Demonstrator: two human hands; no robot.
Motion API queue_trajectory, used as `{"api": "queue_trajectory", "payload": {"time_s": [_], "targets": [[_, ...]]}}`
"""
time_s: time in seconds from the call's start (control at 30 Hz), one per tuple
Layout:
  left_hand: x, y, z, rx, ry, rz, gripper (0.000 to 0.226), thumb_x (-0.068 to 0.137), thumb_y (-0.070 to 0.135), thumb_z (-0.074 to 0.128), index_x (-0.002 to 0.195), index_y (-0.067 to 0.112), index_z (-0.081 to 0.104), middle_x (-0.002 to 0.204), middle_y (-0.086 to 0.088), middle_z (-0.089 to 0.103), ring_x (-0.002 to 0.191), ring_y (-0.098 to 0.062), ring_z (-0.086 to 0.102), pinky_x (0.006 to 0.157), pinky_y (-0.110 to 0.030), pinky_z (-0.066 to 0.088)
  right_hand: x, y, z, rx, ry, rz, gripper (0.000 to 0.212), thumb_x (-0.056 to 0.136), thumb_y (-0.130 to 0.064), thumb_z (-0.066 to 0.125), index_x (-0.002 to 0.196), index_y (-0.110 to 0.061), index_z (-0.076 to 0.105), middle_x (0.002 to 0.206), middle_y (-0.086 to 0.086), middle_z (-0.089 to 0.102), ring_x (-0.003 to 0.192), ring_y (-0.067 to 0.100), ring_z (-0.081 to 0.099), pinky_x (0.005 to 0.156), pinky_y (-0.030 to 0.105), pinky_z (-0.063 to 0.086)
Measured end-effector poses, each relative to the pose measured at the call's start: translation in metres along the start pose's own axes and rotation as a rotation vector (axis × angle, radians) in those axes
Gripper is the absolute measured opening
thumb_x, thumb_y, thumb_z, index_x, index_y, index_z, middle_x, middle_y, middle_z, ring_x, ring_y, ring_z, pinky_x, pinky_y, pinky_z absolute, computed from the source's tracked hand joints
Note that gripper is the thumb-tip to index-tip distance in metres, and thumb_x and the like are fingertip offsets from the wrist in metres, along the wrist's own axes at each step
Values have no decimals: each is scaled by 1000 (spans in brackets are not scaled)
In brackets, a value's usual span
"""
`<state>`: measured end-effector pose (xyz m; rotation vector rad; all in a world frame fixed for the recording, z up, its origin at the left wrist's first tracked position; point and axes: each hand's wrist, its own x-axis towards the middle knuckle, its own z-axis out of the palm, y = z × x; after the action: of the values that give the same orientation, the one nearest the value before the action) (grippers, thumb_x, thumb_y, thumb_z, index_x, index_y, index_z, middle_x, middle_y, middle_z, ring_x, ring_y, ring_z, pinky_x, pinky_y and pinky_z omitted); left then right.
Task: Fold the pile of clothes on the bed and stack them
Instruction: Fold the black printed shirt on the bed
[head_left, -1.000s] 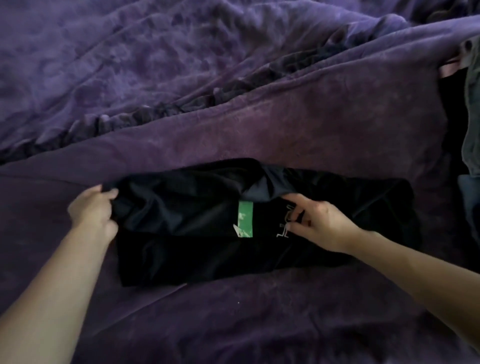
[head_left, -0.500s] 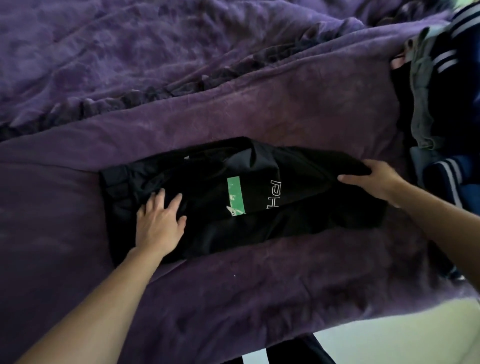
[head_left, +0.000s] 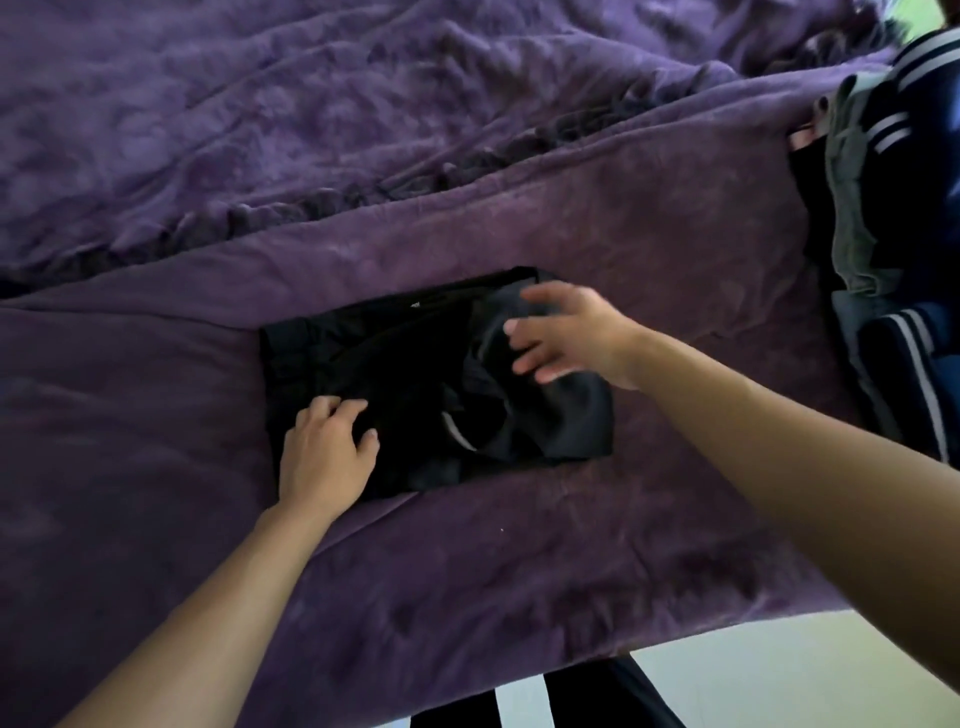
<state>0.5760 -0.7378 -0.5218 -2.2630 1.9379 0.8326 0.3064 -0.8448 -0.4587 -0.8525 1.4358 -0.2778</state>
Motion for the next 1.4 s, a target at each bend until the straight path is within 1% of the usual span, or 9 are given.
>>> {"api": "queue_trajectory", "payload": {"time_s": [0.17,0.27,0.4,0.5,0.63,0.8,0.93,1.17,1.4], "targets": [[-20,31,14,-60,252,255,39,88,20,62,127,14,60,127,-15,54,110,-36,53,88,-48,47,17,57,-41,-395,636,-105,44,77,-32,75,117,-21,60,102,-2,67,94,17,64,80,30,50],[-26,54,45,50,22,367,45,93,29,53,138,25,49,145,-12,41,125,-32,43,95,-44,42,20,92,-51,-252,519,75,68,72,-38,82,131,-21,52,115,-3,62,100,15,62,82,33,53],[-18,50,69,189,-265,264,43,98,32,41,140,22,43,156,-2,22,139,-25,24,106,-42,31,23,91,-33,6,351,105,47,76,-28,81,116,-12,63,89,-3,72,68,7,70,52,24,54],[-11,40,55,-152,-289,161,42,97,29,48,138,20,47,147,0,38,131,-21,39,104,-39,38,6,61,-18,2,389,-67,36,71,-31,83,98,-16,64,82,-3,71,60,4,68,44,20,48],[-20,-1,16,-608,-4,-134,29,91,15,56,119,20,63,110,5,64,95,-10,62,75,-5,41,-22,12,45,-143,420,-260,47,61,-39,87,89,-19,55,79,-3,66,66,12,66,52,26,49],[-47,-86,-16,-676,280,-443,22,85,1,58,98,15,69,82,-3,68,81,-24,67,79,-35,53,-3,-9,176,-374,219,-312,47,70,-33,80,101,-25,46,78,-7,62,80,18,63,74,33,51],[-65,-127,-21,-646,354,-573,21,88,4,55,100,14,68,85,-8,68,83,-26,65,78,-31,49,15,9,234,-270,-142,-91,59,83,-22,72,134,-21,44,105,2,64,92,21,65,81,44,57],[-35,-75,-23,-262,514,-126,35,91,18,58,125,12,61,131,-20,51,118,-38,50,96,-46,41,18,47,158,-844,343,-567,40,86,-22,60,126,-22,55,126,0,56,116,23,49,88,42,50],[40,-72,22,124,197,-26,60,95,56,32,150,41,12,159,-19,4,142,-46,15,106,-63,25,75,78,170,-1050,359,-360,67,94,-61,35,151,-40,8,162,9,-4,147,34,4,109,54,26]]}}
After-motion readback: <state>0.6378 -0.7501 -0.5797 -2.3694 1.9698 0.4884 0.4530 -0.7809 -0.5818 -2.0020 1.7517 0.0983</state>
